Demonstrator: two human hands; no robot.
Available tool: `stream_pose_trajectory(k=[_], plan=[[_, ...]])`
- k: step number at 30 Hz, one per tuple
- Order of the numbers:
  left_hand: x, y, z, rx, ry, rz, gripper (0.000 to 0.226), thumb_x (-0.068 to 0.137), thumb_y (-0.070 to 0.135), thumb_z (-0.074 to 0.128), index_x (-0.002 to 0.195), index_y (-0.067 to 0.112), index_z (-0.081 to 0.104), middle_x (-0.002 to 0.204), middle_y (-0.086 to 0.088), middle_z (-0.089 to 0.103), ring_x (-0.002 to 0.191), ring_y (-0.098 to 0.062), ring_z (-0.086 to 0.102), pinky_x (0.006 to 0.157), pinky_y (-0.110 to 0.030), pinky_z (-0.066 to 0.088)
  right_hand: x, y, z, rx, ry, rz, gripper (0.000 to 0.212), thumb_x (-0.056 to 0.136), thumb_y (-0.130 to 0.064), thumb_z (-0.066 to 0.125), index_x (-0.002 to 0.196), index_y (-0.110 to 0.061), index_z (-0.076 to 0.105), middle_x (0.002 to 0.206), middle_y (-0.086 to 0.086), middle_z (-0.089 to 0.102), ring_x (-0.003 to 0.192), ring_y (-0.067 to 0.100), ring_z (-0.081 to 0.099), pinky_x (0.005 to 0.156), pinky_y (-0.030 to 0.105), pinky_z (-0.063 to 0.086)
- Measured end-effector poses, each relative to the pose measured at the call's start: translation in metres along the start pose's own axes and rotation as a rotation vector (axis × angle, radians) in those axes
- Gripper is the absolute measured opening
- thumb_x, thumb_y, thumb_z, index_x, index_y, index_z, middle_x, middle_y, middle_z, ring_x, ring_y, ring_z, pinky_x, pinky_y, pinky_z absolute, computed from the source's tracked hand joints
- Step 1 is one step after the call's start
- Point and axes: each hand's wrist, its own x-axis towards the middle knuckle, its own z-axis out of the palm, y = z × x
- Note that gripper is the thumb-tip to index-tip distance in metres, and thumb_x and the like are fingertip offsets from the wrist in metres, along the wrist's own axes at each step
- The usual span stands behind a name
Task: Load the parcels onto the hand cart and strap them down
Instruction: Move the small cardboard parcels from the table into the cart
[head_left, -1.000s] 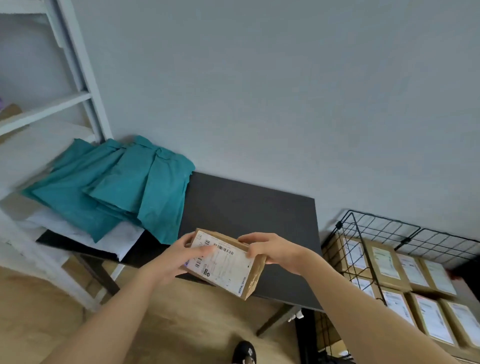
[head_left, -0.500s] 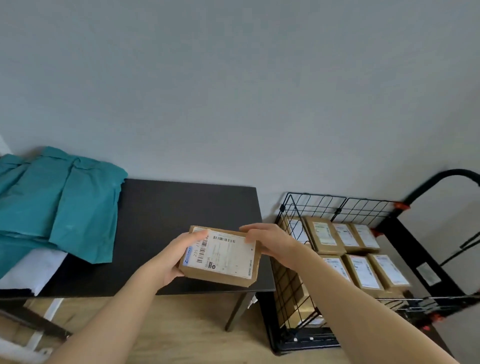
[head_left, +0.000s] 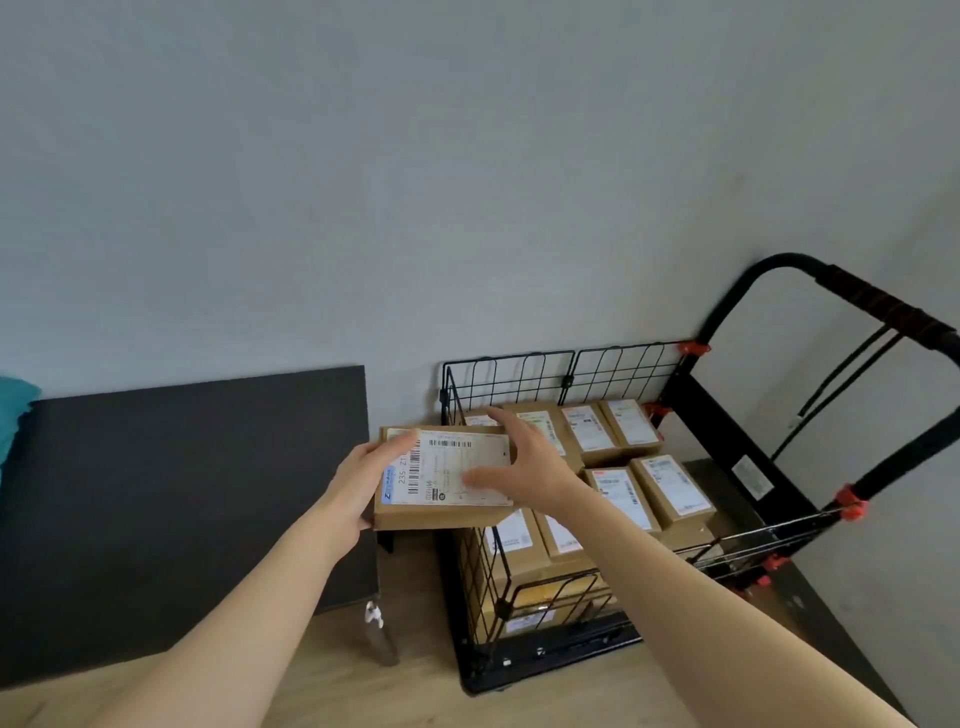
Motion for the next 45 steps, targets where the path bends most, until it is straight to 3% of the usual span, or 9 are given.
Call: stream_pose_trajectory(k=[5, 13, 21, 25, 27, 31, 35, 38, 45], plan=[[0.028, 0.002, 0.085, 0.028, 0.004, -0.040, 0.060, 0.070, 0.057, 0.068, 0.121, 0.027, 0.056, 0.106, 0.001, 0.069, 0.100, -0.020, 0.061, 0.091, -0.044, 0.045, 0.015, 0.066, -0.062, 0.089, -0.010, 0.069, 0.083, 0.084, -0.029, 0.069, 0.148, -0.034, 0.017, 0.138, 0.001, 0.047, 0.101, 0.015, 0.053, 0.074, 0.022, 0.048], [0.065, -0.013, 0.173, 0.051, -0.075, -0.179, 0.063, 0.072, 0.057, 0.068, 0.125, 0.025, 0.055, 0.110, 0.000, 0.068, 0.100, -0.021, 0.062, 0.072, -0.037, 0.049, 0.046, 0.152, -0.120, 0.184, 0.021, 0.263, 0.068, 0.092, -0.033, 0.058, 0.149, -0.030, 0.021, 0.134, 0.001, 0.050, 0.101, 0.016, 0.056, 0.073, 0.026, 0.053], [0.131, -0.010, 0.207, 0.148, -0.157, -0.272, 0.057, 0.074, 0.058, 0.066, 0.121, 0.026, 0.055, 0.109, 0.001, 0.067, 0.102, -0.019, 0.057, 0.089, -0.045, 0.045, 0.087, 0.188, -0.136, 0.123, 0.033, 0.400, 0.065, 0.090, -0.037, 0.059, 0.146, -0.033, 0.025, 0.118, -0.003, 0.054, 0.099, 0.020, 0.061, 0.077, 0.033, 0.057], [0.151, -0.019, 0.216, 0.183, -0.215, -0.392, 0.033, 0.079, 0.055, 0.064, 0.101, 0.031, 0.056, 0.106, 0.001, 0.061, 0.107, -0.023, 0.051, 0.102, -0.056, 0.038, 0.105, 0.201, -0.138, 0.015, -0.110, 0.421, 0.072, 0.083, -0.041, 0.067, 0.144, -0.032, 0.029, 0.131, -0.003, 0.049, 0.100, 0.016, 0.053, 0.074, 0.026, 0.052], [0.154, -0.027, 0.216, 0.210, -0.209, -0.485, 0.031, 0.079, 0.054, 0.064, 0.097, 0.030, 0.056, 0.103, -0.001, 0.059, 0.109, -0.026, 0.049, 0.103, -0.057, 0.036, 0.112, 0.207, -0.136, -0.026, -0.245, 0.450, 0.073, 0.081, -0.043, 0.069, 0.142, -0.028, 0.033, 0.126, -0.004, 0.050, 0.099, 0.014, 0.051, 0.071, 0.023, 0.050], [0.151, -0.039, 0.209, 0.212, -0.183, -0.671, 0.052, 0.070, 0.052, 0.073, 0.107, 0.021, 0.054, 0.113, -0.014, 0.058, 0.108, -0.034, 0.052, 0.100, -0.059, 0.039, 0.124, 0.222, -0.134, -0.052, -0.488, 0.512, 0.056, 0.083, -0.043, 0.068, 0.129, -0.022, 0.045, 0.105, -0.007, 0.057, 0.092, 0.013, 0.060, 0.065, 0.027, 0.058], [0.143, -0.058, 0.206, 0.164, -0.175, -0.835, 0.068, 0.071, 0.043, 0.077, 0.123, 0.020, 0.040, 0.127, -0.018, 0.052, 0.116, -0.038, 0.050, 0.098, -0.060, 0.038, 0.128, 0.235, -0.130, -0.063, -0.669, 0.547, 0.054, 0.083, -0.038, 0.070, 0.127, -0.020, 0.047, 0.107, -0.002, 0.061, 0.082, 0.011, 0.065, 0.066, 0.026, 0.060], [0.139, -0.079, 0.210, 0.157, -0.140, -0.859, 0.067, 0.073, 0.036, 0.077, 0.126, 0.018, 0.040, 0.127, -0.015, 0.053, 0.117, -0.036, 0.050, 0.093, -0.060, 0.044, 0.129, 0.247, -0.120, -0.097, -0.712, 0.539, 0.052, 0.082, -0.030, 0.072, 0.126, -0.020, 0.048, 0.114, 0.000, 0.060, 0.089, 0.017, 0.066, 0.074, 0.030, 0.060], [0.137, -0.102, 0.225, 0.226, -0.137, -0.951, 0.026, 0.081, 0.011, 0.067, 0.105, 0.009, 0.057, 0.108, -0.016, 0.062, 0.100, -0.031, 0.058, 0.096, -0.050, 0.045, 0.120, 0.270, -0.083, -0.208, -0.799, 0.507, 0.066, 0.075, -0.022, 0.077, 0.132, -0.020, 0.043, 0.130, 0.005, 0.049, 0.099, 0.024, 0.064, 0.078, 0.033, 0.059]])
